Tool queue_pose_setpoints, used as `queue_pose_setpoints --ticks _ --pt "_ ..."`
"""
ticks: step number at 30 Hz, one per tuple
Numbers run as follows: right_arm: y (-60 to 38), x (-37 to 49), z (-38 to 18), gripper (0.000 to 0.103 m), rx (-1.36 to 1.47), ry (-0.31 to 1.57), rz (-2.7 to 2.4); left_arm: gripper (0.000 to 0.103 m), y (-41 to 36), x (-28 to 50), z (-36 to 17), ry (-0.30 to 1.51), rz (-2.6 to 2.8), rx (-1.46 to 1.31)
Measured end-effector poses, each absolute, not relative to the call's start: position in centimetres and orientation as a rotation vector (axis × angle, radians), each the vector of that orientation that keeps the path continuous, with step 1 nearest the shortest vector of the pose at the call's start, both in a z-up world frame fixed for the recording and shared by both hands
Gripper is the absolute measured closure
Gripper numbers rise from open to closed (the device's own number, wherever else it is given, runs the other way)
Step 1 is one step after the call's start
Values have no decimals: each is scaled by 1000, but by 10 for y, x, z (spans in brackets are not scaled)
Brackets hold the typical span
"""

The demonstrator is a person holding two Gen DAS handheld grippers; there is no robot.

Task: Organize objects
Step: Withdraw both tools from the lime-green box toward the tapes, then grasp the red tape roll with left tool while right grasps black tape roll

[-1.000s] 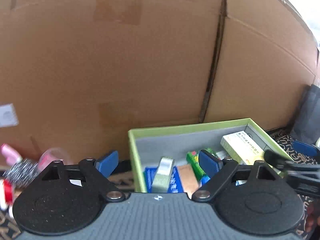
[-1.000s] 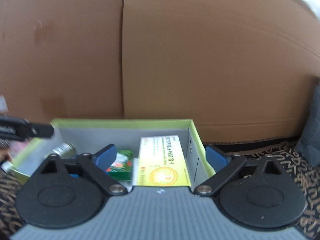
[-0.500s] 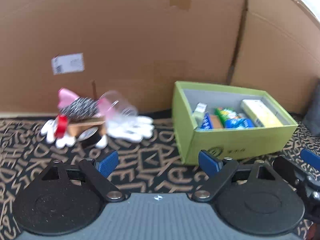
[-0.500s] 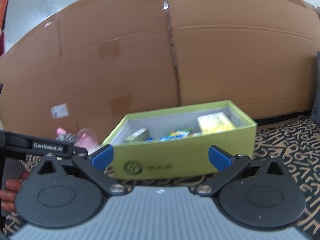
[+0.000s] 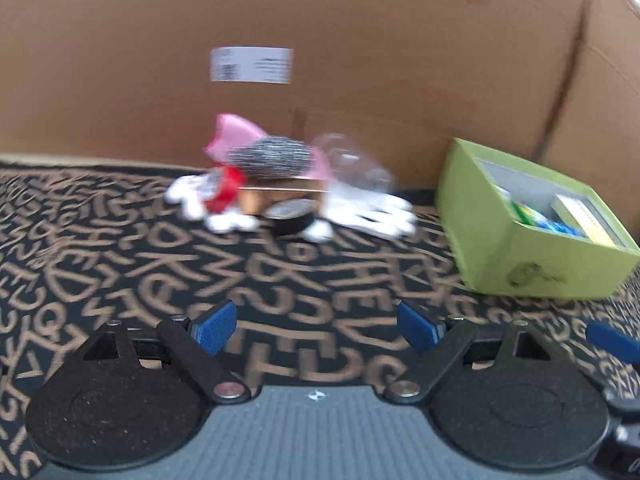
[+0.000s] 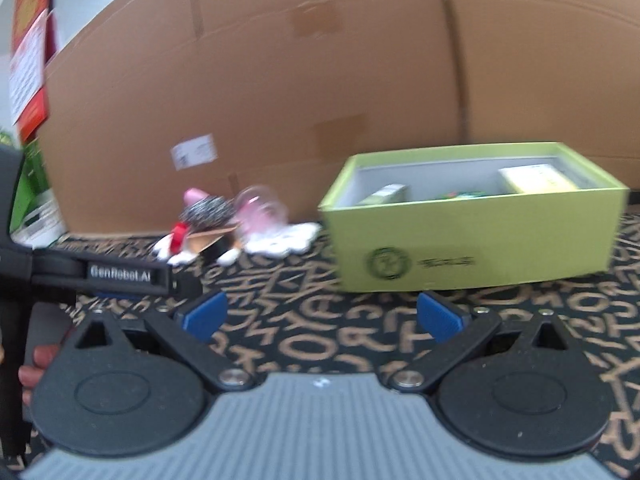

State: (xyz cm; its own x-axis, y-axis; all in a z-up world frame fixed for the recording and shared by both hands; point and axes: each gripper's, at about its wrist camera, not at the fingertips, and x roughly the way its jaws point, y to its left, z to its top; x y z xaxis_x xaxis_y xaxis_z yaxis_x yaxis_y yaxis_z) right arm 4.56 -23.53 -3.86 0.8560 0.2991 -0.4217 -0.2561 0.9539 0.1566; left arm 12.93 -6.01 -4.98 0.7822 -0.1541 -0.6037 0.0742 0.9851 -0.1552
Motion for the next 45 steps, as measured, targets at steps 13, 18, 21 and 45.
queue_pose_setpoints --ticks 13,18,21,45 --pt "-133 117 -44 16 -78 497 452 14 25 169 -50 643 -27 -199" --pt "-97 158 -54 27 -134 516 458 17 34 193 -47 631 -30 -148" --pt "-79 182 -63 32 -175 535 457 18 35 212 -46 621 -52 -128" --pt "-139 108 -57 59 -41 595 500 50 -8 205 -51 641 -290 9"
